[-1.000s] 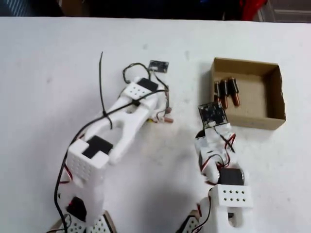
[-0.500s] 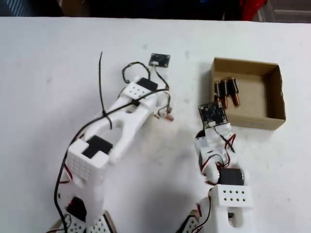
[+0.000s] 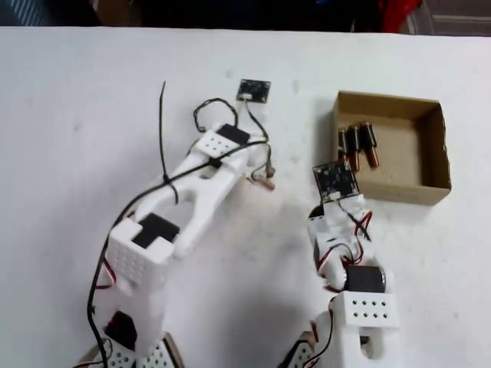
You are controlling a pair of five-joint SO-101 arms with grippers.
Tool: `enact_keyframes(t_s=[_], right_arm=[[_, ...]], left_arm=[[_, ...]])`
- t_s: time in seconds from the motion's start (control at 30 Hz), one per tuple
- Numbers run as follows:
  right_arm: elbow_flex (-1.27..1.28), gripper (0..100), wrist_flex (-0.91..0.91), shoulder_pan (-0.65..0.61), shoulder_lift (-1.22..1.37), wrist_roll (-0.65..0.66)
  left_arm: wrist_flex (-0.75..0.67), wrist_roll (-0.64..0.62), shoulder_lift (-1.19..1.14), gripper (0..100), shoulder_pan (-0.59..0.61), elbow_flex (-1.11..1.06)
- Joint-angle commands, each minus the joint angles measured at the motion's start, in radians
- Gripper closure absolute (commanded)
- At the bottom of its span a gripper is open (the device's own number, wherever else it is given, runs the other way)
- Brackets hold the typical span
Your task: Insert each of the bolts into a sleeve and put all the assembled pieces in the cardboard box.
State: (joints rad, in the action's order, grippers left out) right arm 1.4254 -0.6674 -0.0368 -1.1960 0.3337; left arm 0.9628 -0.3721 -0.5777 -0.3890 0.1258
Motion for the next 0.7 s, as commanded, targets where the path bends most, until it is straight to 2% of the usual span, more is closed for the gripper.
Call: enact_keyframes(t_s=[0.0, 0.2, 0.53, 0.67], right_arm=[[-0.009, 98.1, 0.022, 0.008, -0.024, 0.000], [-0.009, 98.1, 0.022, 0.008, -0.024, 0.000], [-0.009, 98.1, 0.022, 0.008, -0.024, 0.000], [-0.009, 98.1, 0.022, 0.008, -0.024, 0.000]], left_arm=[[-0.020, -0.012, -0.002, 98, 0.016, 0.012], [-0.018, -0.089, -0.002, 98, 0.015, 0.012], [-0.015, -0.107, -0.002, 98, 0.012, 0.012], [-0.014, -0.232, -0.002, 98, 0.013, 0.012]])
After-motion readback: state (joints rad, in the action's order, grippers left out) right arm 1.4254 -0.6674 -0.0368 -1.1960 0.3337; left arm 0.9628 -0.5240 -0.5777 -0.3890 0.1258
